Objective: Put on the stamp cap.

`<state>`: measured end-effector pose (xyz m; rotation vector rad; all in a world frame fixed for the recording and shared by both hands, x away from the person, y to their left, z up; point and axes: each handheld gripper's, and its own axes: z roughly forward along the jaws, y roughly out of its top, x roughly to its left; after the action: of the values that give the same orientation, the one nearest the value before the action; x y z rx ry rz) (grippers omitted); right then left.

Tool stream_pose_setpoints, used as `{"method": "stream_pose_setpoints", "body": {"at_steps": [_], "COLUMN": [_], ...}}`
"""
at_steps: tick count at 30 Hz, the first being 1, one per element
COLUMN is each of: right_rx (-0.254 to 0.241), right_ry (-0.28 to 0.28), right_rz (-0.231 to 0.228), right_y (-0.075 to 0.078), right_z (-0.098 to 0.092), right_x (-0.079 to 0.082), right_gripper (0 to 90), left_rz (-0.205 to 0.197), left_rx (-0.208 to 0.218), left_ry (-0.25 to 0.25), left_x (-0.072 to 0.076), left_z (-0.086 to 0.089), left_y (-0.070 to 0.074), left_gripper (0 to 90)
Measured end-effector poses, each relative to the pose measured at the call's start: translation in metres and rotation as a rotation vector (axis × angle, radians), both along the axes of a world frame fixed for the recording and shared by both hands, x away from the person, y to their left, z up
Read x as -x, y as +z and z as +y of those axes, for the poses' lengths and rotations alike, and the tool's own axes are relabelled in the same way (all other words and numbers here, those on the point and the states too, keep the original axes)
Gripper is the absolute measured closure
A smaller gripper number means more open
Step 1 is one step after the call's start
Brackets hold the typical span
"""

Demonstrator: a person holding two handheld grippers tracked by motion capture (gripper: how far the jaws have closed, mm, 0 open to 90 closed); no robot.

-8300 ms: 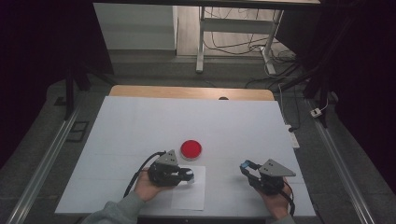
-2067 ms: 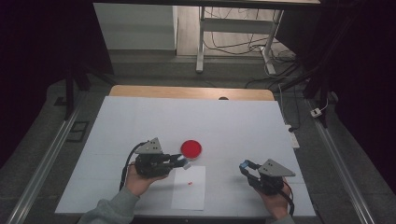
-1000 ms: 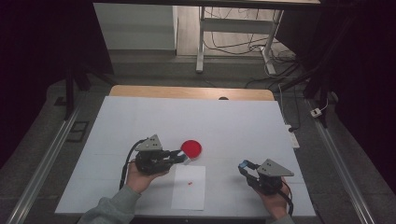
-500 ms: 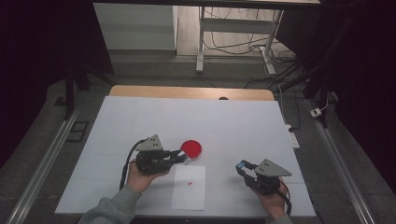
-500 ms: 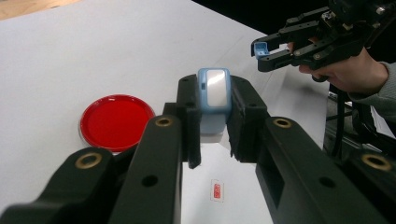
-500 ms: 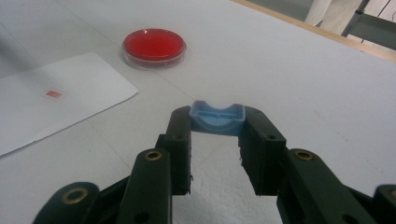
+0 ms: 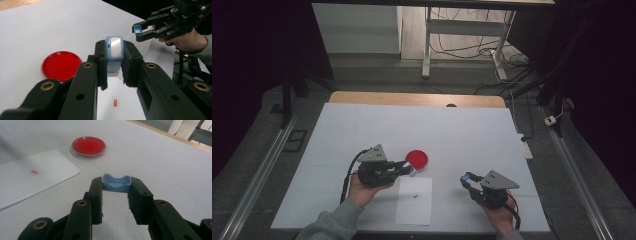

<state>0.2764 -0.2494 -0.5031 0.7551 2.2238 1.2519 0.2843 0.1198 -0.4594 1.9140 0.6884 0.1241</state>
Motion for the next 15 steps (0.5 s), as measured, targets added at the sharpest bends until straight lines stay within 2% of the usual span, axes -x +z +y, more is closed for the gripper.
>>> {"method": "stream_pose_setpoints", "body": {"at_steps": [15], "right_rx": [-0.022], "right_ry": [0.038], "right_rz": [0.014], "right_y": [-0.001], "right_z": [0.014], "right_x": [0.002], "right_gripper": [65.0], "left_rz": [-0.002], "left_rx": [0.001], "left_ry": [-0.001], "left_x": [0.0], "left_z": [-0.001], "left_y": [0.0], "left_gripper": [76.0]}}
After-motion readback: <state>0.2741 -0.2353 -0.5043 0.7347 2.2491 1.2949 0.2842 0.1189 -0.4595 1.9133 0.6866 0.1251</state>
